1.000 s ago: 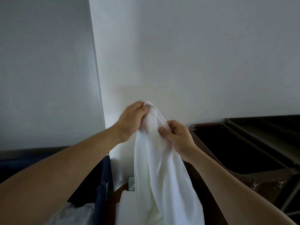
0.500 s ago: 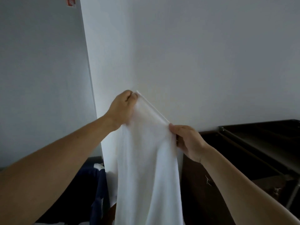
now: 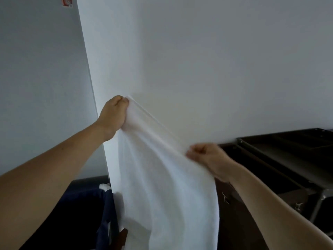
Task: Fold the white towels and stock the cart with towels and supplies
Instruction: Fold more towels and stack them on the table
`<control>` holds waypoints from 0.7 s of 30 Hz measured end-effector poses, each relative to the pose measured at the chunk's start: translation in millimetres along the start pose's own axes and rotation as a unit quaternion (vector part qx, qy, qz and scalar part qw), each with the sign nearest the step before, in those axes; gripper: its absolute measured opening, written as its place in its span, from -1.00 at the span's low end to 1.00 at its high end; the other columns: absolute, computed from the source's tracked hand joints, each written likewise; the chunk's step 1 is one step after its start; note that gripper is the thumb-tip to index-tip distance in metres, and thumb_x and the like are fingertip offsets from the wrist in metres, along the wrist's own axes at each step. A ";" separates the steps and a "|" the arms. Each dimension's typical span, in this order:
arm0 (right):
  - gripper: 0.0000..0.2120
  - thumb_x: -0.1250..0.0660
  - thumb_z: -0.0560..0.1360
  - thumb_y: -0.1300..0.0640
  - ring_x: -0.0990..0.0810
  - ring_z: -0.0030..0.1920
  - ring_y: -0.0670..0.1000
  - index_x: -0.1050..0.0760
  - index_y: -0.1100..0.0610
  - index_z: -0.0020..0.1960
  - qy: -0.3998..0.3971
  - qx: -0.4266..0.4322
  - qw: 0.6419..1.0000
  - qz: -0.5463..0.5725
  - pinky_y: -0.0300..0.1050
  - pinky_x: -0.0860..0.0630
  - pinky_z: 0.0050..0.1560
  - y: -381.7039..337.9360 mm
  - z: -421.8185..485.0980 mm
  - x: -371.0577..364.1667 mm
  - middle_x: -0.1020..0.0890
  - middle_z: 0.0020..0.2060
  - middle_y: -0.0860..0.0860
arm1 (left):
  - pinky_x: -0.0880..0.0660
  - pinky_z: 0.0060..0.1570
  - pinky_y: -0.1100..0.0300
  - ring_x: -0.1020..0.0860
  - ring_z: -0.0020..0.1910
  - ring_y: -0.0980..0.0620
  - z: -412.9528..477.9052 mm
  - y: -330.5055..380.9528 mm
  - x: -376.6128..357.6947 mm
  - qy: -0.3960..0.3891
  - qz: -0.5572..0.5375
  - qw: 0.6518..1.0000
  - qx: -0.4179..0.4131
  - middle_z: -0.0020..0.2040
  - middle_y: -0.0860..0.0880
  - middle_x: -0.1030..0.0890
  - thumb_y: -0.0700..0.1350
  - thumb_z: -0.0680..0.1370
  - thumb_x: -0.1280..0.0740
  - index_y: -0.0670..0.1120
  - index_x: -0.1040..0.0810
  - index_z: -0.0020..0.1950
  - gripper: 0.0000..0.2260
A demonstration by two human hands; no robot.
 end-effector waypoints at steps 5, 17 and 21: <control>-0.90 -0.43 0.50 0.21 -0.66 -0.19 0.09 -0.67 0.20 -0.18 0.003 -0.017 0.996 -0.093 -0.05 -0.62 -0.08 11.9 -5.7 2.5 -0.71 -0.22 0.15 | -0.24 -0.32 0.13 -0.29 -0.34 0.01 -1.1 -20.1 10.5 0.019 0.040 0.999 0.025 -0.33 -0.01 -0.32 -0.10 0.64 -0.14 -0.09 -0.28 -0.30 -0.70; -0.96 -0.48 0.47 0.20 -0.69 -0.18 -0.10 -0.69 0.08 -0.14 0.045 -0.010 0.993 -0.106 -0.31 -0.54 -0.13 28.6 -5.1 5.0 -0.73 -0.22 -0.03 | -0.23 -0.31 0.14 -0.31 -0.29 0.01 0.9 -50.4 35.4 0.041 0.080 0.995 0.037 -0.27 -0.04 -0.37 -0.11 0.66 -0.16 -0.23 -0.42 -0.20 -0.70; -0.94 -0.44 0.52 0.10 -0.67 -0.15 -0.11 -0.65 0.05 -0.12 0.004 -0.030 0.979 -0.199 -0.26 -0.53 -0.05 45.3 -10.5 -7.9 -0.70 -0.21 -0.07 | -0.24 -0.31 0.13 -0.32 -0.26 -0.01 0.9 -66.0 36.1 0.022 0.083 0.995 0.045 -0.25 -0.08 -0.37 -0.10 0.67 -0.15 -0.29 -0.45 -0.12 -0.71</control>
Point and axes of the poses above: each hand's wrist, its own z-axis towards the middle knuckle, its own x-axis out of the back of the hand, y = z × x, the point moved 3 cm from there along z, towards the middle knuckle
